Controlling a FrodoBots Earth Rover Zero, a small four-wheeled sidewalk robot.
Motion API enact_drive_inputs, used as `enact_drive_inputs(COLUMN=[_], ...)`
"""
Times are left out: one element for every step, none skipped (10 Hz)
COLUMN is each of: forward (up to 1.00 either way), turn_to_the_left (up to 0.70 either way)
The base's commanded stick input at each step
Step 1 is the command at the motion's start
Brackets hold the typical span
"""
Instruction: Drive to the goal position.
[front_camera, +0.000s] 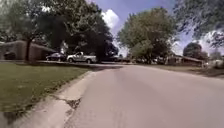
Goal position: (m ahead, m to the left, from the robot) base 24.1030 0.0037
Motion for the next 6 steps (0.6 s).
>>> enact_drive_inputs(forward=[1.00, 1.00, 1.00, 1.00, 1.00, 1.00], turn_to_the_left=[0.00, 0.00, 0.00, 0.00, 0.00, 0.00])
